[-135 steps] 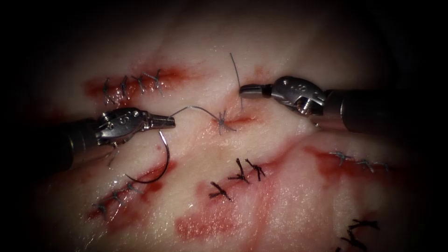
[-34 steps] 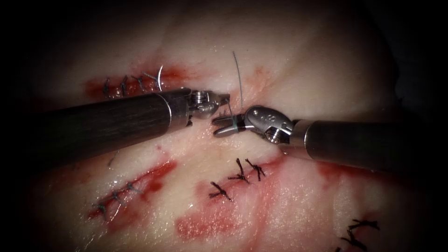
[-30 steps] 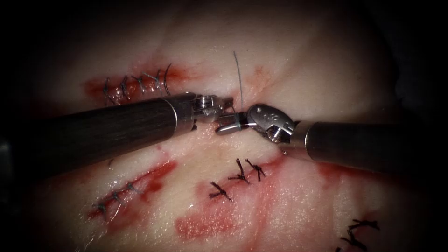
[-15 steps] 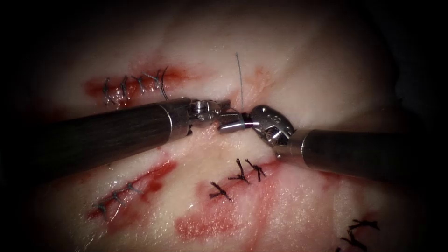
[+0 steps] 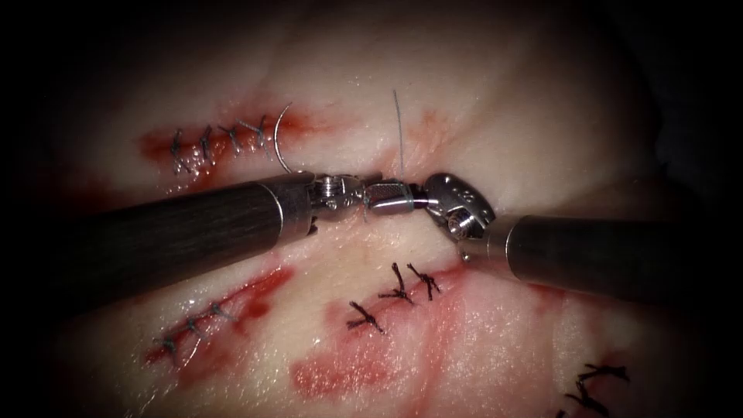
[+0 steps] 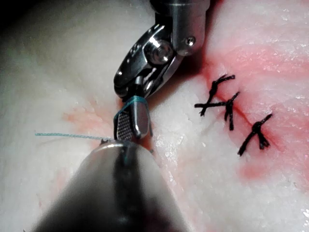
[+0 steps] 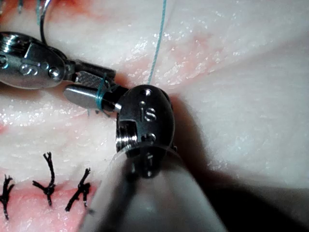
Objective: Wound Closure
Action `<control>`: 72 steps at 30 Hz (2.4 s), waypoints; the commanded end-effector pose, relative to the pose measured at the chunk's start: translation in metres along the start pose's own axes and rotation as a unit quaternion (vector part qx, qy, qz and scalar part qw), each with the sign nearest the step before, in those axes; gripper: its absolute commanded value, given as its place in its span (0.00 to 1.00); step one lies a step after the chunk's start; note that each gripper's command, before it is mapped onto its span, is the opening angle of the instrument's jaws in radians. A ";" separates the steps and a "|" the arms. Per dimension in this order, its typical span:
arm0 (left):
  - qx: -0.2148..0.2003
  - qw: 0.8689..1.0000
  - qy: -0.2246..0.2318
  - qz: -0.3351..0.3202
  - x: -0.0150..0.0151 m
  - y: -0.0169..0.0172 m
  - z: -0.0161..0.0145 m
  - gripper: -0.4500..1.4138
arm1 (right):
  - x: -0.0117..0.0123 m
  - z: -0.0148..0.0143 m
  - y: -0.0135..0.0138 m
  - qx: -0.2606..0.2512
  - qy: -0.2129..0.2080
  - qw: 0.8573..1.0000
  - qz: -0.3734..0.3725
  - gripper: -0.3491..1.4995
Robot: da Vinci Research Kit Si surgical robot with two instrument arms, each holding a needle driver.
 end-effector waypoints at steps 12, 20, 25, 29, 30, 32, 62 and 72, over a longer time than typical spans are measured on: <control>0.011 1.000 -0.002 0.001 -0.0006 0.0015 0.0005 0.00 | 0.0012 0.0000 -0.0004 -0.080 0.070 0.993 0.053 0.69; 0.016 1.000 -0.010 -0.009 -0.0004 0.0020 0.0007 0.00 | 0.0011 0.0001 -0.0004 -0.089 0.080 0.991 0.058 0.60; 0.026 0.999 -0.026 -0.025 0.0005 0.0027 0.0012 0.00 | 0.0009 0.0006 -0.0006 -0.104 0.088 0.989 0.058 0.57; 0.042 0.997 -0.045 -0.042 0.0016 0.0029 0.0016 0.00 | 0.0003 0.0010 -0.0010 -0.117 0.097 0.986 0.063 0.52; 0.046 0.997 -0.047 -0.045 0.0019 0.0030 0.0016 0.00 | 0.0002 0.0012 -0.0011 -0.118 0.098 0.986 0.064 0.51; 0.049 0.996 -0.055 -0.057 0.0026 0.0031 0.0019 0.00 | 0.0001 0.0013 -0.0011 -0.116 0.098 0.986 0.069 0.50; 0.078 0.985 -0.121 -0.094 0.0040 0.0051 0.0022 0.00 | -0.0004 0.0023 -0.0026 -0.410 -0.064 0.906 0.081 0.45; 0.075 0.984 -0.131 -0.093 0.0046 0.0040 0.0023 0.00 | -0.0016 0.0019 -0.0013 -0.439 -0.092 0.891 0.071 0.74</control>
